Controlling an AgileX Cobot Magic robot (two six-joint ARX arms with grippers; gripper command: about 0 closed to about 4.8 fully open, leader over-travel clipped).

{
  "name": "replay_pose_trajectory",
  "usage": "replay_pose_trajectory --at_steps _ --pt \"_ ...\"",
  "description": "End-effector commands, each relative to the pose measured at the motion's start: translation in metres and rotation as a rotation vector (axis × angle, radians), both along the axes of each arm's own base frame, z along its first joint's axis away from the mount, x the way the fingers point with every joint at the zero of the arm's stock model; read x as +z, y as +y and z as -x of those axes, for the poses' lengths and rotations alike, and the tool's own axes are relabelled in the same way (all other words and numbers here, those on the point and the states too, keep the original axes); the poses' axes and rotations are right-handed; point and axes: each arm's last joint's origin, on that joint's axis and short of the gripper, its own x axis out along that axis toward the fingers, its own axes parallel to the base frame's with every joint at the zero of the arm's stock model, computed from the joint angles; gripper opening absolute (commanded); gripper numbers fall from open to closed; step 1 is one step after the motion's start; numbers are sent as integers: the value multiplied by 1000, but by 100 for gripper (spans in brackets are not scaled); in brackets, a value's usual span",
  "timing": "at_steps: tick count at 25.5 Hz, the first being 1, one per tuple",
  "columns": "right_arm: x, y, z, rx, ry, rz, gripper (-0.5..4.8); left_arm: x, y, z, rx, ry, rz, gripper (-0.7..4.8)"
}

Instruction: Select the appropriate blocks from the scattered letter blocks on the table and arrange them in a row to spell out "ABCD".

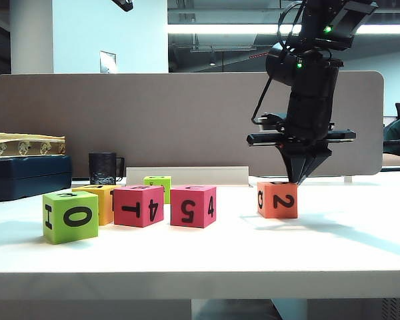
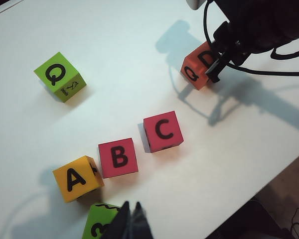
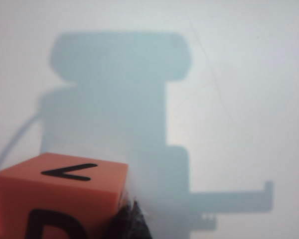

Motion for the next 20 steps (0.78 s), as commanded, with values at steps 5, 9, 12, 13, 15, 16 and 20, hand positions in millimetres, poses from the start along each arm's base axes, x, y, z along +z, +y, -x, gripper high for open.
replay_pose_trajectory --at_steps 5,9,12,13,15,16,20 --pt "14 -6 -1 -20 -68 61 -1 3 1 0 16 -31 -17 -6" --pt "32 -10 9 -21 -76 48 90 3 2 -1 57 -54 -53 -6" --pt "42 -10 14 3 -67 -1 243 3 2 -2 57 -65 -45 -6" --pt "43 -9 16 13 -57 -27 281 4 2 -2 57 -68 -43 -6" --pt "43 -7 19 11 -6 -117 346 4 1 -2 55 -72 -37 -6" --pt "42 -7 20 11 16 -147 356 4 1 -2 55 -72 -37 -6" --pt "35 0 20 29 54 -183 383 4 2 -2 54 -71 -36 -6"
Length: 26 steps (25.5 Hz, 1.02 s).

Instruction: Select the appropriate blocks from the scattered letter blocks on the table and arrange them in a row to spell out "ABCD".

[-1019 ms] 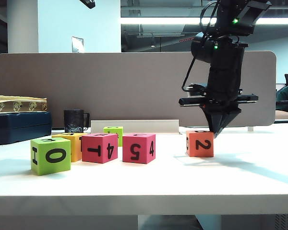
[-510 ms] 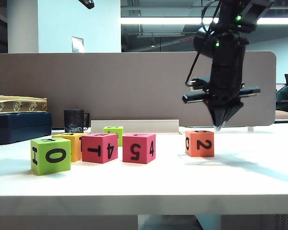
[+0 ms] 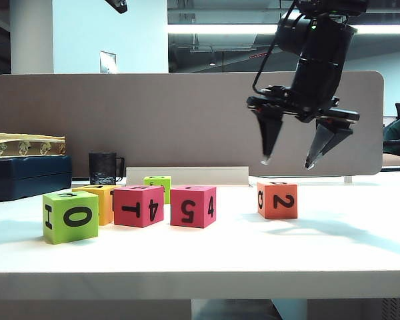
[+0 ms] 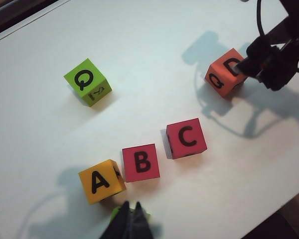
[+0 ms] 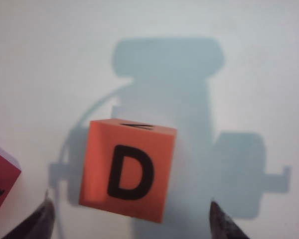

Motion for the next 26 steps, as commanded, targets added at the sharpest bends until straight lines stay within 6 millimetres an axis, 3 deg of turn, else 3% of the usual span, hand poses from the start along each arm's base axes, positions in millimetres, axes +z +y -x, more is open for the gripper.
replay_pose_trajectory --at_steps 1,13,15,18,20,26 --pt "-6 9 0 17 15 -11 402 3 0 1 -6 -13 9 -6" --pt "-34 16 -11 16 41 18 408 2 1 1 -5 -7 5 -6" --pt "-34 17 -12 16 35 15 372 2 1 1 -5 -7 5 -6" --pt "-34 17 -13 16 30 13 256 2 1 1 -5 -7 5 -6" --pt "-34 17 -13 16 23 10 205 2 1 1 -5 -7 5 -6" --pt "-32 19 -11 24 28 7 206 2 1 1 -5 -8 4 -6"
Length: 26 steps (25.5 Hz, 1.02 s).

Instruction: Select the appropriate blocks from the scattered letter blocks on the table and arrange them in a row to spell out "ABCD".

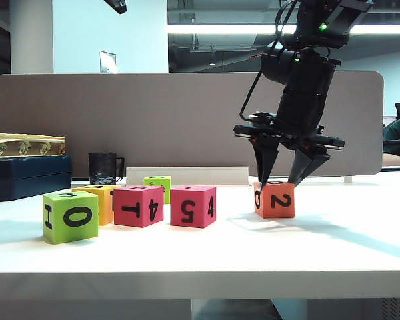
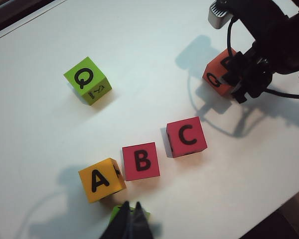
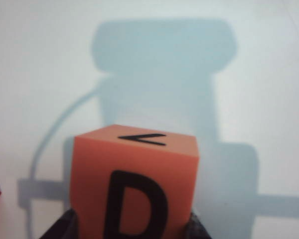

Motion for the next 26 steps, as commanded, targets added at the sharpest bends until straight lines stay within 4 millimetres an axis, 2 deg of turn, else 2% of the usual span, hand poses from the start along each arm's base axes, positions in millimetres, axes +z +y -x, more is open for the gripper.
replay_pose_trajectory --at_steps 1,11,21,26 --pt "5 2 3 11 2 -10 206 2 0 1 -4 -12 5 -6" --pt "27 7 25 78 86 -80 206 3 0 0 -4 -19 10 -6" --pt "25 29 40 160 146 -107 207 3 0 0 -4 -17 9 -6" --pt "24 30 39 148 123 -71 207 2 1 1 -4 -7 3 -6"
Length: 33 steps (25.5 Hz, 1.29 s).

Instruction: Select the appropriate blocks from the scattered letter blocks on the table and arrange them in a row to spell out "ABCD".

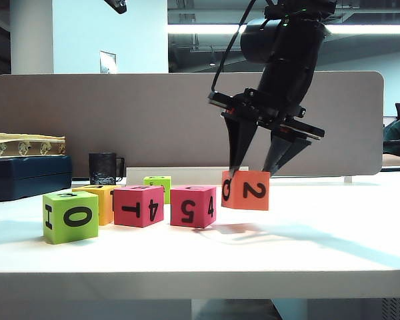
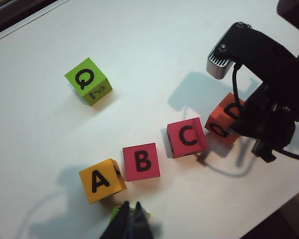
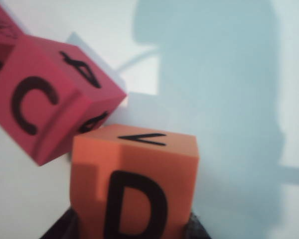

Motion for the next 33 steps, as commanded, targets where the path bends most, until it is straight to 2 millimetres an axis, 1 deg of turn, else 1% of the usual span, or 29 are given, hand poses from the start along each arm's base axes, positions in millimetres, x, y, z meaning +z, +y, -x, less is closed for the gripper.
replay_pose_trajectory --at_steps 1,6,8,10,12,14,15,16,19,21,22,25,29,33 --pt "1 0 -1 -12 -28 20 207 2 1 1 -4 -5 2 -6" --pt "-6 2 -4 -10 -16 26 207 2 1 1 -4 -4 2 -6" --pt "-17 3 -5 -8 23 43 212 2 1 1 -4 -4 1 -6" --pt "-21 3 -6 -8 40 52 213 2 1 1 -4 -4 1 -6" --pt "-23 3 -6 -7 48 52 237 2 1 1 -4 -4 1 -6" --pt "-22 3 -6 -6 47 51 290 2 1 1 -4 -5 1 -6" --pt "-22 3 -6 -6 47 51 331 2 1 1 -4 -5 2 -6" --pt "-22 3 -6 -5 51 50 339 2 1 1 -4 -5 1 -6" --pt "-22 3 -6 -2 54 40 339 2 1 1 -4 -5 1 -6" --pt "-20 5 -6 10 61 0 354 2 1 1 -4 -5 1 -6" --pt "-18 5 -5 14 60 -14 392 2 1 1 -4 -5 1 -6" --pt "-13 4 -4 14 48 -19 423 2 1 1 -4 -4 1 -6" --pt "-5 4 -5 13 22 -29 424 2 1 1 -4 -4 1 -6" --pt "9 6 -7 13 0 -36 423 2 1 1 -4 -3 1 -6"
